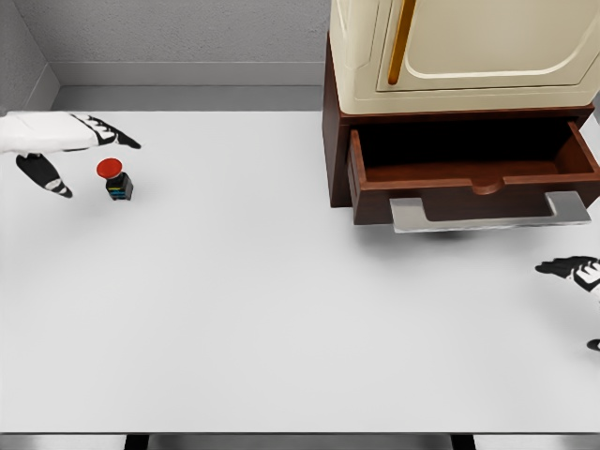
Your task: Put the switch into the drawer with left arm, and close the drawer with right arm
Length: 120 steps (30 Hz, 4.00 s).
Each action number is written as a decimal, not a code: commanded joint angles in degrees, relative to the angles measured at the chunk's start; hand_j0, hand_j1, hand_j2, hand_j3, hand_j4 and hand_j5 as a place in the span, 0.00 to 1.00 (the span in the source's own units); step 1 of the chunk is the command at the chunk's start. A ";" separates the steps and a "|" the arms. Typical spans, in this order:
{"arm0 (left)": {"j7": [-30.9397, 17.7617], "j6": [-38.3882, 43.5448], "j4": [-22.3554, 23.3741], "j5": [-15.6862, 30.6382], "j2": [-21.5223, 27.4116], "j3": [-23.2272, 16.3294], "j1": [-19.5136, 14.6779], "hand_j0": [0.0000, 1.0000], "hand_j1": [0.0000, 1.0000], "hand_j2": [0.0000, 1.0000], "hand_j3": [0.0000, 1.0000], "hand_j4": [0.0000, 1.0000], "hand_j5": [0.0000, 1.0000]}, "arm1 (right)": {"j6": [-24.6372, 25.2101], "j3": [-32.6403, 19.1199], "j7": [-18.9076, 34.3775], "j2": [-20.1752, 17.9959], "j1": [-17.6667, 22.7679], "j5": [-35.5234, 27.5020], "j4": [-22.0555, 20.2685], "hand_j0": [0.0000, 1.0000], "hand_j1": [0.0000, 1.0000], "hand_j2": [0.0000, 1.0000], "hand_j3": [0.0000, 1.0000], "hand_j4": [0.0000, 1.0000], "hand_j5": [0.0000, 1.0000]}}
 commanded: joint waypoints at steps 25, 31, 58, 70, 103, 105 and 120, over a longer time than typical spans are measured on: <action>0.02 0.16 5.19 -10.79 -7.28 2.03 0.26 0.86 0.86 0.86 0.86 0.86 0.86 | 0.17 -1.50 -0.03 -3.15 -5.98 -1.89 -0.29 0.65 0.65 0.65 0.65 0.65 0.65; 0.02 0.16 6.34 -10.97 -7.28 1.94 0.26 0.85 0.85 0.85 0.85 0.85 0.85 | 0.17 -1.33 -0.03 -3.15 -5.98 -1.89 -0.29 0.65 0.65 0.65 0.65 0.65 0.65; 0.02 0.16 11.70 -14.57 -9.82 2.65 0.00 0.83 0.83 0.83 0.83 0.83 0.83 | 0.17 0.78 -0.03 -3.24 -7.21 -3.12 -0.29 0.56 0.56 0.56 0.56 0.56 0.56; 0.02 0.16 11.70 -14.57 -10.26 3.00 -0.44 0.74 0.74 0.74 0.74 0.74 0.74 | 0.17 0.78 -0.03 -3.32 -7.21 -4.53 -0.29 0.57 0.57 0.57 0.57 0.57 0.57; 0.02 0.16 11.00 -15.63 -10.97 2.56 -0.53 0.45 0.45 0.45 0.45 0.45 0.45 | 0.17 -1.15 -0.03 -2.62 -6.50 -4.70 -0.20 0.58 0.58 0.58 0.58 0.58 0.58; 0.02 0.16 10.12 -15.54 -10.62 2.47 -1.14 0.45 0.45 0.45 0.45 0.45 0.45 | 0.17 -1.15 -0.03 -2.36 -6.50 -4.62 -0.20 0.58 0.58 0.58 0.58 0.58 0.58; 0.02 0.16 -14.93 -15.10 -9.74 2.29 -1.58 0.45 0.45 0.45 0.45 0.45 0.45 | 0.17 -0.89 -0.03 -3.15 -6.33 -4.88 -0.20 0.60 0.60 0.60 0.60 0.60 0.60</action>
